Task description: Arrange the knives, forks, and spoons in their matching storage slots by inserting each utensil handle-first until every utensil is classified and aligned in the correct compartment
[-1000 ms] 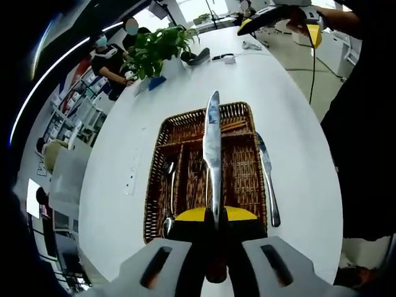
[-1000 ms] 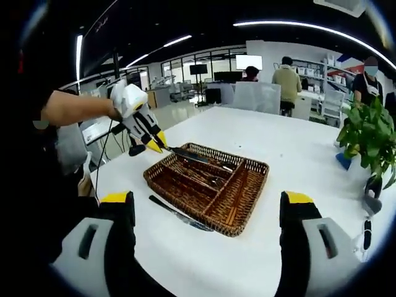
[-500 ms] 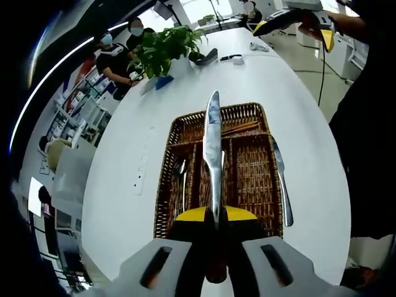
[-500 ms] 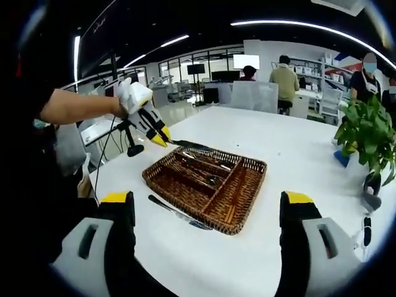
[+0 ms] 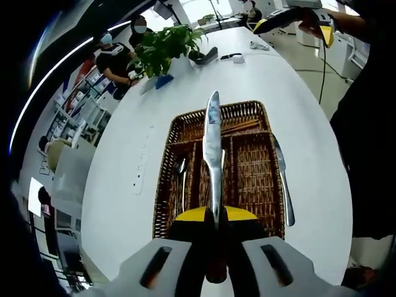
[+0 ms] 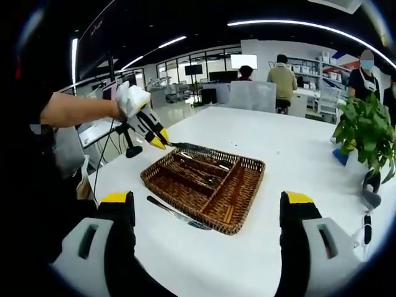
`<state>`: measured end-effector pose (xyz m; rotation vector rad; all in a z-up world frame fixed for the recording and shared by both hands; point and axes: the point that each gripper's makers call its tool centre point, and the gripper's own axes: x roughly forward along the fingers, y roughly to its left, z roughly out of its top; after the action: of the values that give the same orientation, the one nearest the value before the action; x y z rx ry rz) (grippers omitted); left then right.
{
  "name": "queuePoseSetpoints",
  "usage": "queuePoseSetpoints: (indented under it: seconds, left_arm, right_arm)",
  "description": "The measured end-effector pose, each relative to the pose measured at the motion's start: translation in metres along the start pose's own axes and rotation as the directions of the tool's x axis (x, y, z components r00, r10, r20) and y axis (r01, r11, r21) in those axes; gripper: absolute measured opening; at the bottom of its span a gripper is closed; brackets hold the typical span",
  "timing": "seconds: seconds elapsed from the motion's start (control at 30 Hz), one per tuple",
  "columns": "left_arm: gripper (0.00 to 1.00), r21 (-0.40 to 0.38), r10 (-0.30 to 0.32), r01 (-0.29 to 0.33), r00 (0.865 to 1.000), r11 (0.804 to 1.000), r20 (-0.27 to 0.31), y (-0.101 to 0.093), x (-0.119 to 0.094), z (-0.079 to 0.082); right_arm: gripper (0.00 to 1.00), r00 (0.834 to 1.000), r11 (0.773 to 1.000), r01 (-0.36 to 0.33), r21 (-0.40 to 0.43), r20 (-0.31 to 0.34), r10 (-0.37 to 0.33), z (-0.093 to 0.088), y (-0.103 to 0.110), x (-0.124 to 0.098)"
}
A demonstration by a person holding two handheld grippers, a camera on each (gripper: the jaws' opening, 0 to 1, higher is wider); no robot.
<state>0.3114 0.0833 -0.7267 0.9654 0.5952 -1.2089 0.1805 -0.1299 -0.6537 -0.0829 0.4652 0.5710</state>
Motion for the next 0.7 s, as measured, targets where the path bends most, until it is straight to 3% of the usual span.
queuePoseSetpoints:
  seconds: [0.7]
  left_arm:
    - [0.06,-0.021,0.023,-0.023,1.000,1.000,-0.009,-0.016,0.023,-0.012]
  right_arm:
    - [1.00,1.000,1.000,0.009,0.009,0.013,-0.010,0.003,-0.005,0.003]
